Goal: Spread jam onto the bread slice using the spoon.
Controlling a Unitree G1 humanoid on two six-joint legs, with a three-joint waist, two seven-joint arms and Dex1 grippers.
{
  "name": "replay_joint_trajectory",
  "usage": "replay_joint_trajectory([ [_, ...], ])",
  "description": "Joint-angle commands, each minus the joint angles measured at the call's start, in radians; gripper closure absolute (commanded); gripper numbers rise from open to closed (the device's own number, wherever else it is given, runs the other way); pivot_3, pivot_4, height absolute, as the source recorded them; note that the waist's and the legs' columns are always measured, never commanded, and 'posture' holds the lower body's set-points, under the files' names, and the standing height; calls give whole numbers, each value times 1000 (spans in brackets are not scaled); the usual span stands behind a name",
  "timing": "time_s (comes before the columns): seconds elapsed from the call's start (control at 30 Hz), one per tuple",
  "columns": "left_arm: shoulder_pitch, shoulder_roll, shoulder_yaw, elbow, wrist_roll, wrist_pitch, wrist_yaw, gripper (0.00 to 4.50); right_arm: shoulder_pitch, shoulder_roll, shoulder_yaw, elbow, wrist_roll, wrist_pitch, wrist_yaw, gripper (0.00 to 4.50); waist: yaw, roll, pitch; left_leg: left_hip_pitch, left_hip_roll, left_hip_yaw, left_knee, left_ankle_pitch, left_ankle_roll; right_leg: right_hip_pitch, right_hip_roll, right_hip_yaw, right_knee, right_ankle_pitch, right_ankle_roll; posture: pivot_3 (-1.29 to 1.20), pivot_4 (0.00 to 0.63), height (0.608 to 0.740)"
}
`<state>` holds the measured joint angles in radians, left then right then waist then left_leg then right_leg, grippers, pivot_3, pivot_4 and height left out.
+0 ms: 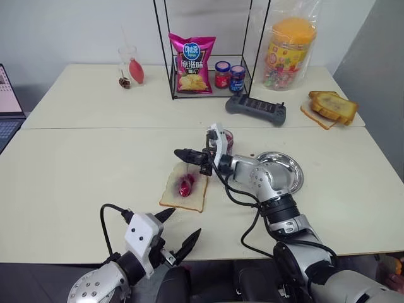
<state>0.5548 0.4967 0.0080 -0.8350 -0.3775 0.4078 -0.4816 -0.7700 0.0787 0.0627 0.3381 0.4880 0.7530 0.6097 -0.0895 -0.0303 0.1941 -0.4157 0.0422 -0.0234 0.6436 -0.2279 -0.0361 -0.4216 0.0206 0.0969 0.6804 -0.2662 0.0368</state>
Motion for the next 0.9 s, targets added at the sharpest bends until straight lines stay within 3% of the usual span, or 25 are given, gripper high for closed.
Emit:
replay_joint_trajectory([
  [0.03,-15,7,24,-43,-25,8,0,0,-13,-3,14,7,-36,-82,19,4456,0,0,0,0,0,0,0,0,0,0,0,0,0,0,0,0,150,740],
  [0.47,-12,12,48,-33,-40,2,-17,0,-98,85,-33,110,-61,-303,-18,4456,2,0,0,0,1,0,0,0,0,0,1,0,0,0,-1,0,150,740],
  [0.73,-13,5,25,-67,-36,24,13,0,-88,26,-46,7,55,-78,67,4456,1,0,0,0,1,0,0,0,0,0,2,0,0,0,-1,0,150,740],
  [0.9,-33,2,-1,-84,-33,51,40,0,-61,-8,-5,14,25,-50,92,4456,1,0,0,0,1,0,0,0,0,0,2,0,0,0,-1,0,150,740],
])
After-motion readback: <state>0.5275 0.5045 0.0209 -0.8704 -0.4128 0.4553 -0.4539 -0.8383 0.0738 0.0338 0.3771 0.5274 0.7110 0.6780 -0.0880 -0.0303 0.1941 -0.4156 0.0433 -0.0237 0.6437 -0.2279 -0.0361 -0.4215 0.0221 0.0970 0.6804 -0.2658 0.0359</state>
